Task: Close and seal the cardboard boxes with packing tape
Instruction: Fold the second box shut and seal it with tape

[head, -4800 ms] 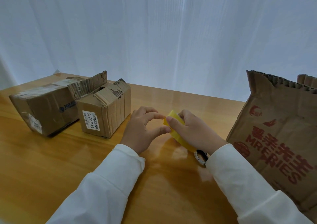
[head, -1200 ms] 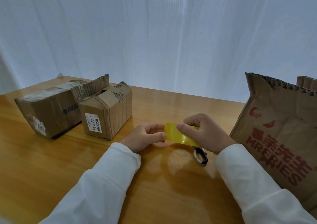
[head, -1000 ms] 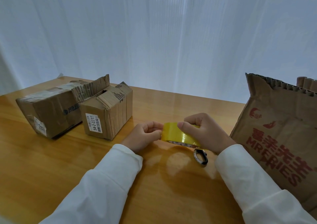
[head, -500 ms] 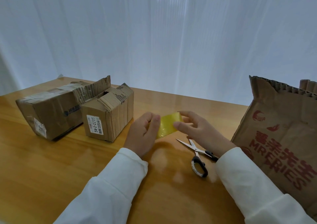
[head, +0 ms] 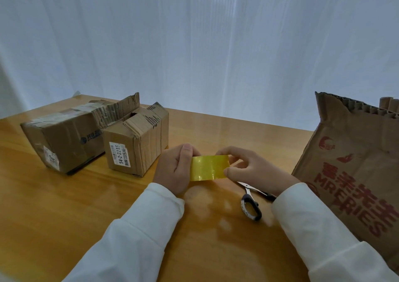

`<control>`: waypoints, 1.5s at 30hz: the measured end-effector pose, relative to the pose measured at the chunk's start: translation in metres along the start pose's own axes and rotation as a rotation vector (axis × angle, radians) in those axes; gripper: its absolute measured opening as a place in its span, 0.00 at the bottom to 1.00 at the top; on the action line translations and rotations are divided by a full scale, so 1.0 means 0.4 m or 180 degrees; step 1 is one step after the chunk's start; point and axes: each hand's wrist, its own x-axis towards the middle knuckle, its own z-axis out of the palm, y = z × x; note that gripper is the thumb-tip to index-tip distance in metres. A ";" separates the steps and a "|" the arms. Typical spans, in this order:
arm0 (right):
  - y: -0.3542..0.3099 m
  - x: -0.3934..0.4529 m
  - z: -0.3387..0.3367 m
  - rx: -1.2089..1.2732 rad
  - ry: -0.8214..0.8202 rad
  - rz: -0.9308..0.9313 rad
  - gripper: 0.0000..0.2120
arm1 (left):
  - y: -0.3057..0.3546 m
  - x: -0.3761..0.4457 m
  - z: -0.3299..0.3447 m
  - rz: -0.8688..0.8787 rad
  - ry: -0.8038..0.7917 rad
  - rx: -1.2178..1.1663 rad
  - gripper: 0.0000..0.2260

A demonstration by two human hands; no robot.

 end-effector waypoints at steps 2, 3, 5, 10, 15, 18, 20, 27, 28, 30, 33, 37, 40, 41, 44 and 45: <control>0.004 0.002 -0.001 0.0030 0.0041 -0.0011 0.14 | -0.002 0.000 -0.002 -0.0049 0.0017 -0.0067 0.17; 0.007 0.004 -0.001 0.0021 0.0058 -0.0017 0.14 | -0.003 0.000 -0.002 -0.0073 0.0029 -0.0091 0.17; 0.016 0.009 0.001 -0.0077 0.0163 -0.0057 0.14 | -0.004 0.001 -0.003 -0.0138 0.0051 -0.0145 0.17; 0.018 0.009 0.009 -0.0252 0.0423 -0.0065 0.18 | -0.006 0.003 -0.002 -0.0362 0.0188 -0.0267 0.19; -0.013 0.011 0.026 -0.0150 0.0269 0.0090 0.15 | -0.001 -0.001 0.002 -0.0218 0.0348 -0.0053 0.18; -0.030 0.009 0.046 -0.0513 0.0139 0.0335 0.31 | 0.001 -0.006 0.003 0.0051 0.0248 0.0185 0.20; -0.041 0.007 0.061 -0.0691 0.0188 0.0409 0.36 | -0.003 -0.007 0.003 0.0273 0.0190 0.0348 0.23; -0.026 0.012 0.064 0.0116 0.0231 0.0538 0.31 | 0.007 -0.008 -0.001 0.0104 0.0382 -0.0018 0.23; -0.019 0.011 0.058 0.0448 0.0208 0.0580 0.31 | 0.005 -0.005 -0.001 -0.0119 0.0368 -0.0103 0.20; -0.009 0.009 0.049 0.0992 0.0154 0.0678 0.34 | -0.012 0.004 -0.003 -0.0822 0.0232 -0.0266 0.19; -0.007 0.014 0.049 0.1040 0.0177 0.0769 0.43 | -0.035 0.012 -0.002 -0.1492 -0.0017 -0.0507 0.19; -0.020 0.020 0.047 0.0377 0.0430 0.0635 0.37 | -0.029 0.007 0.006 -0.0982 0.0197 -0.0362 0.26; -0.044 0.017 0.061 0.0009 0.0316 0.0458 0.29 | -0.018 0.002 0.007 -0.0440 0.0277 -0.0065 0.26; -0.050 0.016 0.067 -0.0064 0.0297 0.0401 0.25 | -0.017 0.000 0.009 -0.0366 0.0276 -0.0031 0.26; -0.057 0.011 0.069 0.0009 0.0295 0.0279 0.16 | -0.016 0.001 0.012 -0.0413 0.0250 -0.0155 0.26; -0.056 0.010 0.064 0.0057 0.0258 0.0268 0.16 | -0.017 0.002 0.012 -0.0437 0.0241 -0.0199 0.26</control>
